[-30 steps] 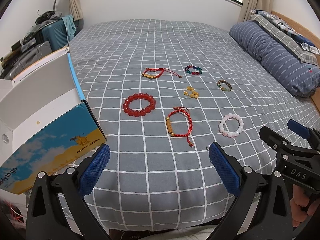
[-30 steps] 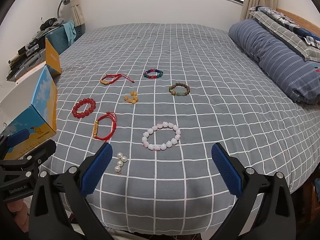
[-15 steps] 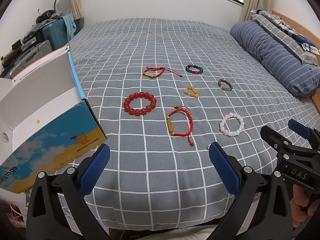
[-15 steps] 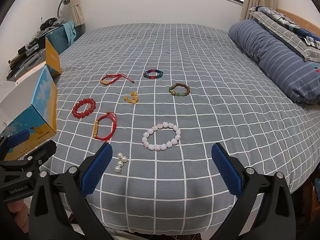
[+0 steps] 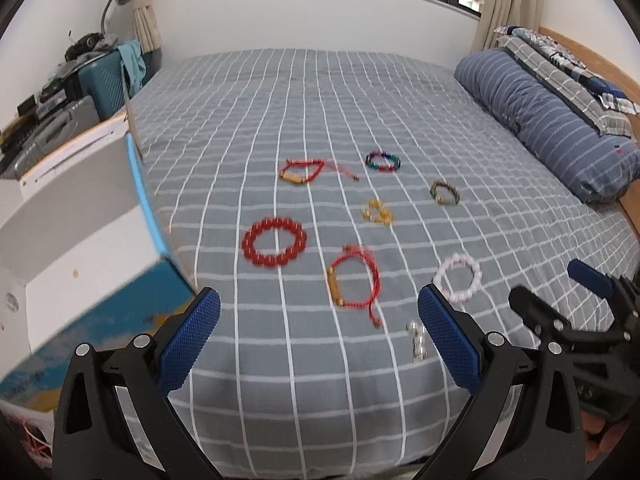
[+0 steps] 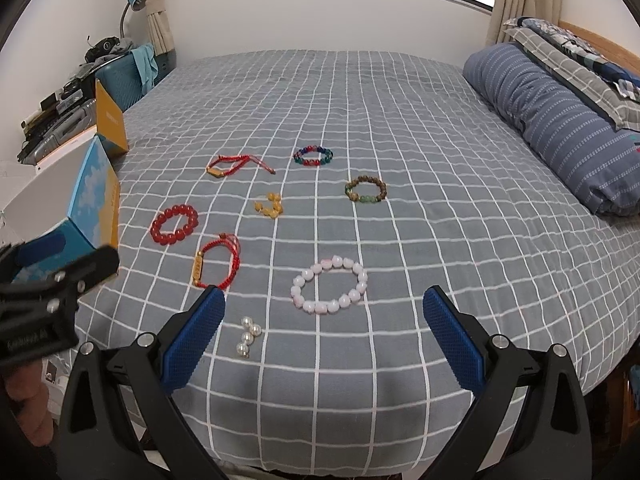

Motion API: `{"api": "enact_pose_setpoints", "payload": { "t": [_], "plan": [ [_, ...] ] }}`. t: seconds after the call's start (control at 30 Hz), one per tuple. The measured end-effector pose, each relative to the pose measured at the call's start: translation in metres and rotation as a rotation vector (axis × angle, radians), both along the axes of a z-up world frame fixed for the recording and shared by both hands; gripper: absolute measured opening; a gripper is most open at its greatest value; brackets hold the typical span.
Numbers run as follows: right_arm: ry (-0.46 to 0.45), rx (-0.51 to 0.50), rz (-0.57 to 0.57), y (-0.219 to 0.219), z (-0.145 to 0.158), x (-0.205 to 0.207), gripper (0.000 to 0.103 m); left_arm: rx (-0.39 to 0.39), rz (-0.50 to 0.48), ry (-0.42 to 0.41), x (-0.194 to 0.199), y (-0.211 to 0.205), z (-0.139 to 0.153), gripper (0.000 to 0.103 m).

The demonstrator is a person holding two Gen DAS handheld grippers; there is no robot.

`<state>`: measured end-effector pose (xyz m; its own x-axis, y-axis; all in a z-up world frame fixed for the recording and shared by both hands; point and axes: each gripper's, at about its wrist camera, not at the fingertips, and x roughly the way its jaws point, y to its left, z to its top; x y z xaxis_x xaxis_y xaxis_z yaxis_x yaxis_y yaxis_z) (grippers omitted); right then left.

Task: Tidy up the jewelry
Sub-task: 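Grasp the red bead bracelet with the left tool while the right tool grasps the pink-white bead bracelet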

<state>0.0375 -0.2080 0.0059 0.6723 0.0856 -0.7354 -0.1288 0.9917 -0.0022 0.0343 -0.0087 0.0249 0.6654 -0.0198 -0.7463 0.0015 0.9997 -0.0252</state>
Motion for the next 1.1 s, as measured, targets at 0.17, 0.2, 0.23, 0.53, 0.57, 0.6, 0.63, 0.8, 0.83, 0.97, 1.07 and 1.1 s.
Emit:
{"api": "enact_pose_setpoints", "payload": {
  "t": [0.17, 0.2, 0.23, 0.53, 0.57, 0.6, 0.63, 0.8, 0.83, 0.97, 1.07, 1.1],
  "plan": [
    [-0.001, -0.001, 0.005, -0.004, 0.007, 0.023, 0.095, 0.004, -0.009, 0.004, 0.033, -0.001, 0.005, 0.097],
    [0.005, 0.002, 0.005, -0.006, 0.006, 0.029, 0.095, 0.002, -0.014, 0.011, 0.039, -0.002, 0.004, 0.097],
    [0.016, 0.003, -0.001, -0.008, 0.003, 0.035, 0.095, -0.002, -0.016, 0.025, 0.048, -0.002, 0.002, 0.097],
    [0.129, 0.013, -0.038, -0.023, -0.039, 0.083, 0.095, -0.007, -0.040, 0.112, 0.121, -0.004, -0.044, 0.097],
    [0.139, 0.013, -0.044, -0.024, -0.044, 0.086, 0.095, -0.004, -0.039, 0.120, 0.128, -0.003, -0.050, 0.097],
    [0.149, 0.018, -0.047, -0.026, -0.048, 0.089, 0.095, -0.002, -0.037, 0.130, 0.135, -0.001, -0.056, 0.097],
    [0.158, 0.023, -0.048, -0.028, -0.053, 0.092, 0.095, -0.001, -0.037, 0.134, 0.139, 0.000, -0.060, 0.097],
    [0.209, 0.009, -0.064, -0.031, -0.075, 0.100, 0.093, -0.002, -0.022, 0.179, 0.158, 0.010, -0.084, 0.097],
    [0.215, 0.010, -0.062, -0.030, -0.077, 0.100, 0.093, -0.002, -0.011, 0.190, 0.161, 0.014, -0.089, 0.097],
    [0.241, 0.013, -0.059, -0.030, -0.084, 0.101, 0.091, -0.016, 0.015, 0.220, 0.167, 0.025, -0.101, 0.097],
    [0.263, 0.025, -0.052, -0.030, -0.088, 0.103, 0.087, -0.015, 0.007, 0.231, 0.170, 0.027, -0.108, 0.096],
    [0.270, 0.026, -0.051, -0.030, -0.090, 0.103, 0.082, -0.012, 0.009, 0.236, 0.171, 0.028, -0.110, 0.096]
  ]
}}
